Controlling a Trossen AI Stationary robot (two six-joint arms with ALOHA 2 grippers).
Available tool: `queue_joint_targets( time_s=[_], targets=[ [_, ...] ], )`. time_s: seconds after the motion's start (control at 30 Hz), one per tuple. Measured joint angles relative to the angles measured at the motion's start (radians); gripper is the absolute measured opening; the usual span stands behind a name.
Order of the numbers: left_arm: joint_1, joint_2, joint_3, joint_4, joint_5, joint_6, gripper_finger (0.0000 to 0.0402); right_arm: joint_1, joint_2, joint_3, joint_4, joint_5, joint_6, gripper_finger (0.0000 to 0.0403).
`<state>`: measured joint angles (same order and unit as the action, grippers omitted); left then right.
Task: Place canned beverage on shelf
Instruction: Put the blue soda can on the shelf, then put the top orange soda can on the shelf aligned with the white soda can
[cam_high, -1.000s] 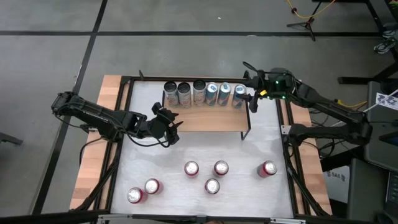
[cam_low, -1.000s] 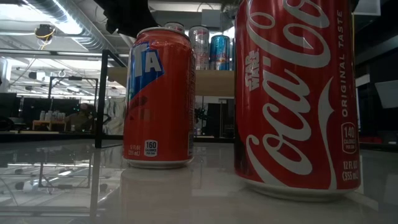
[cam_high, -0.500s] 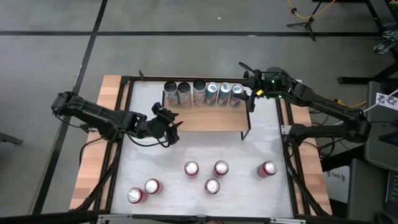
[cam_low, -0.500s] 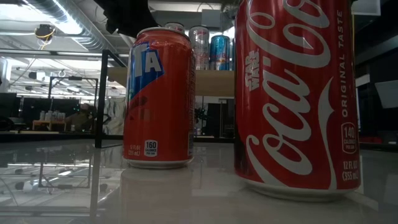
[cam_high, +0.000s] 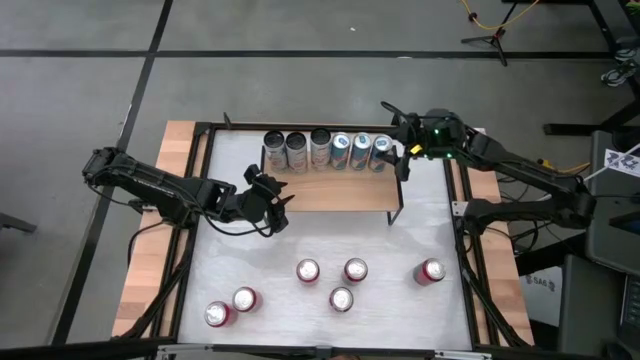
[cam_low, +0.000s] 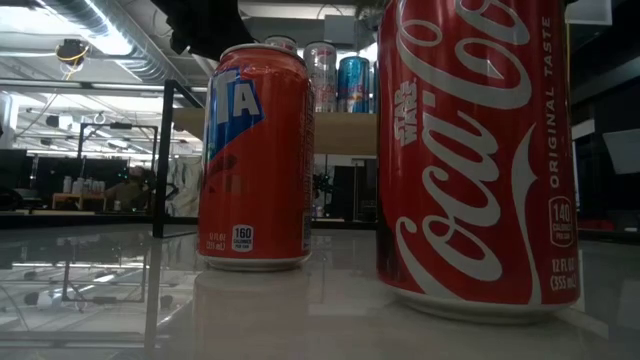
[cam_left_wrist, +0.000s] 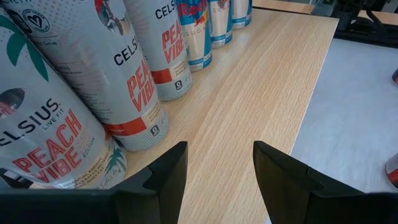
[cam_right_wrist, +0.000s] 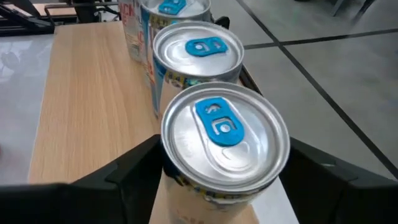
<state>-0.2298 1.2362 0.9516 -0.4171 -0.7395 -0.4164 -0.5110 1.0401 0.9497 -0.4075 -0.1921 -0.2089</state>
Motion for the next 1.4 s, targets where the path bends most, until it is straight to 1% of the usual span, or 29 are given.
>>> queue_joint_targets(
  time_s=[0.57,0.83,0.97,1.13,1.27,1.4],
  targets=[
    [0.0,0.0,0.0,0.0,0.0,0.0,0.0175,0.0,-0.004,0.006,0.01,0.0,-0.005,0.0291],
    [0.0,0.0,0.0,0.0,0.0,0.0,0.0175,0.0,-0.005,0.122,-0.049,0.0,-0.006,0.0292],
    [0.0,0.0,0.0,0.0,0.0,0.0,0.0175,0.0,-0.005,0.196,-0.105,0.033,-0.007,0.0292],
    [0.0,0.0,0.0,0.0,0.0,0.0,0.0175,0.0,-0.005,0.28,-0.166,0.043,-0.007,0.0292],
    [0.0,0.0,0.0,0.0,0.0,0.0,0.0175,0.001,-0.005,0.319,-0.189,0.004,0.023,0.0292],
    [0.0,0.0,0.0,0.003,0.022,0.0,0.0175,0.001,-0.005,0.324,-0.19,-0.087,0.061,0.0292]
  ],
)
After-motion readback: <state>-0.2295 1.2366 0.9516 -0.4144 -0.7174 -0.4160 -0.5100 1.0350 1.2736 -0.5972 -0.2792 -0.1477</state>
